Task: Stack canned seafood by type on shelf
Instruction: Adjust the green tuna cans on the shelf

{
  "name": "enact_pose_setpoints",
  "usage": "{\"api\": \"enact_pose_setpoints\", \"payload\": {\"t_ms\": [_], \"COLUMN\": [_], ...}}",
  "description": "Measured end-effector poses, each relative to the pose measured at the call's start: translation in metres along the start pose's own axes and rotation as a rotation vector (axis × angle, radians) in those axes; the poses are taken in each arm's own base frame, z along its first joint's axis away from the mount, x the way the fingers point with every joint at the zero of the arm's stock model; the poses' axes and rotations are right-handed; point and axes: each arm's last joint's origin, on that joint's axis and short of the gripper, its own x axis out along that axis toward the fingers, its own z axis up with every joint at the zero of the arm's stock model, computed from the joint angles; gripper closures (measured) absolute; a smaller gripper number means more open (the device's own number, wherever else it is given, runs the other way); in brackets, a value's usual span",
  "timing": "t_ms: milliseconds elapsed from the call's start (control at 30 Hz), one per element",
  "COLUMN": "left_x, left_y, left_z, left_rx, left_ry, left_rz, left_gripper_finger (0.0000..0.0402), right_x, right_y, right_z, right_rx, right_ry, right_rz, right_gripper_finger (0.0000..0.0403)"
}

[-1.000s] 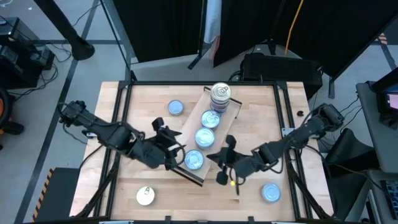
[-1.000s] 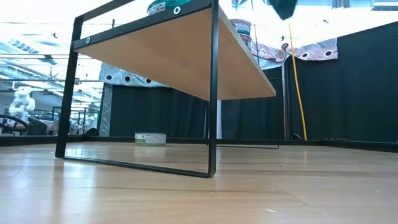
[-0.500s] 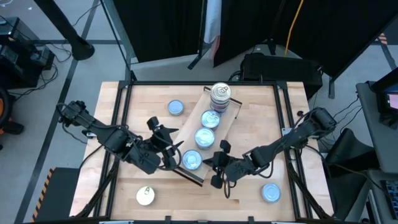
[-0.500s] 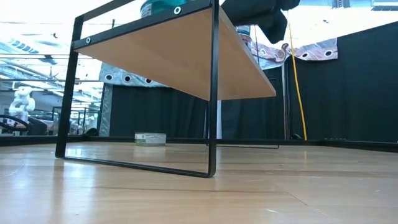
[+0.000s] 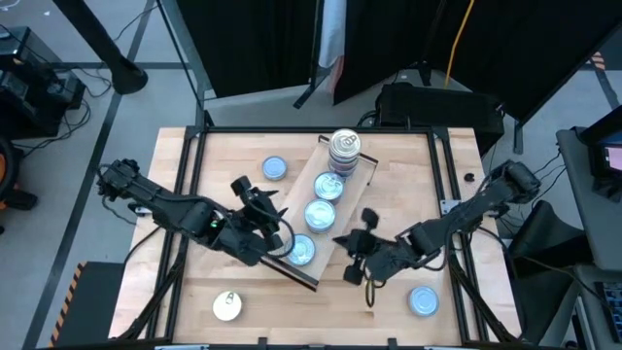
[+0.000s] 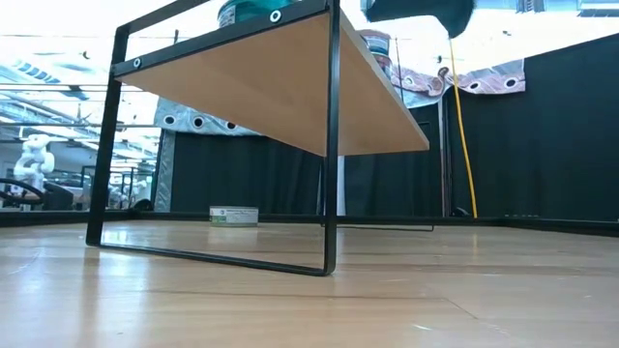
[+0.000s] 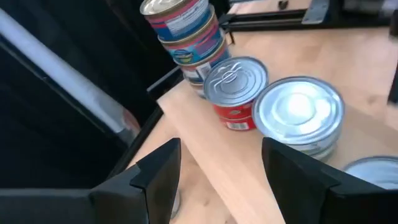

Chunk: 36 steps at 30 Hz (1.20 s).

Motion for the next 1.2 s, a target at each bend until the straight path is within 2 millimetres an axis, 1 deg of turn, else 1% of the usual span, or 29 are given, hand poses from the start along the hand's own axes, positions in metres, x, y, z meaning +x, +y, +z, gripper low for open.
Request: {"api": "enact_pose_setpoints", "payload": {"t_ms": [67, 167, 267, 367, 533, 733, 1033, 1200], "left_x": [0.009, 0.026, 0.04, 0.049, 0.063, 0.064, 0.064, 0.062], "left_y": [-0.003, -0.003, -0.002, -0.003, 0.001, 0.004, 0.003, 0.001], "left_z": [-0.001, -0.002, -0.004, -0.006, -0.01, -0.01, -0.009, -0.01], "left_rx": [0.011, 0.023, 0.035, 0.033, 0.05, 0.047, 0.029, 0.065], "left_ry": [0.02, 0.065, 0.127, 0.172, 0.258, 0.27, 0.268, 0.277], "left_rz": [0.022, 0.056, 0.053, 0.025, 0.014, 0.022, -0.005, -0.028], "left_gripper_finger": [0.0175, 0.0175, 0.0175, 0.0175, 0.0175, 0.0175, 0.0175, 0.0175], "right_x": [-0.008, -0.009, -0.001, 0.008, 0.014, 0.024, 0.029, 0.029], "right_y": [-0.009, -0.017, -0.022, -0.027, -0.037, -0.047, -0.045, -0.044], "right_z": [-0.001, -0.003, -0.004, -0.007, -0.008, -0.004, 0.0, -0.001], "right_rx": [-0.016, -0.026, -0.03, -0.038, -0.048, -0.07, -0.094, -0.09], "right_ry": [0.036, 0.06, 0.073, 0.098, 0.109, 0.115, 0.118, 0.127], "right_rz": [-0.057, -0.122, -0.157, -0.192, -0.271, -0.303, -0.226, -0.206], "right_gripper_finger": [0.0403, 0.0403, 0.0403, 0.0403, 0.0403, 0.0403, 0.0403, 0.0403]}}
